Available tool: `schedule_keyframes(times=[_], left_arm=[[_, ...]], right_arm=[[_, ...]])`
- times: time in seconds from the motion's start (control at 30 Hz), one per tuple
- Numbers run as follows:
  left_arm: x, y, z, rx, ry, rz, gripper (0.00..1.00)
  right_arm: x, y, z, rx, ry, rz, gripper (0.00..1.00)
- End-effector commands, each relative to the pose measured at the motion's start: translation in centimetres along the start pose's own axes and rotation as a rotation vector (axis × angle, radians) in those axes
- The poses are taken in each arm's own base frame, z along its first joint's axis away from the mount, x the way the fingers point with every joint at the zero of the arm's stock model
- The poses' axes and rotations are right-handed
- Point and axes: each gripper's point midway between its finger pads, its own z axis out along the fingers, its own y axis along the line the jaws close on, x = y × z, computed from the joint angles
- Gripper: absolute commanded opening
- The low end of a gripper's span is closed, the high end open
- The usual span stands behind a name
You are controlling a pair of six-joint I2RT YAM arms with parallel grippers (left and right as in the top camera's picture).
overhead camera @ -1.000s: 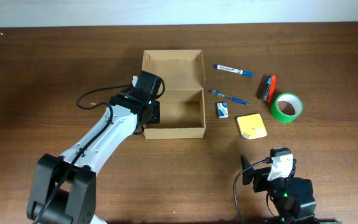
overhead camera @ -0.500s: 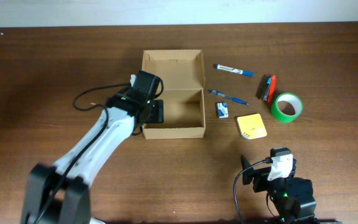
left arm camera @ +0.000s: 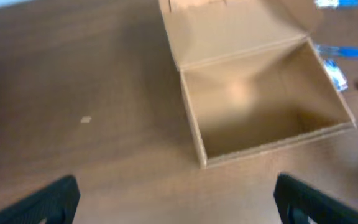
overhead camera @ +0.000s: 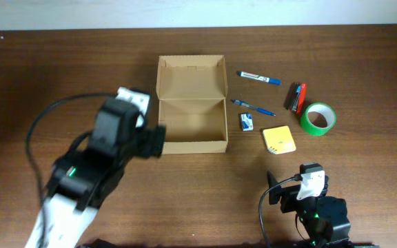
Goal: Pack container
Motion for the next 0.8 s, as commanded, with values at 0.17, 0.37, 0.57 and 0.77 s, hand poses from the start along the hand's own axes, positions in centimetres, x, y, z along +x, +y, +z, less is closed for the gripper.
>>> schedule_keyframes(times=[0.17,0.37,0.57,0.77], left_arm=[[4.1,-0.9,-5.2,0.118,0.038,0.093,1.00],[5.9,-0.7,-5.9,0.118,0.088,0.112,1.00],[5.9,-0.5,-5.9,0.110,0.089,0.113,1.00],[5.9,-0.6,-5.9,0.110,0.089,0.113,1.00]], right_arm=[[0.0,-0.2,0.1,0.011,-0.007,0.000,0.99],[0.0,-0.2,0.1,0.011,-0.007,0.000,0.99],[0.0,-0.2,0.1,0.011,-0.007,0.000,0.99],[0.0,-0.2,0.1,0.011,-0.007,0.000,0.99]])
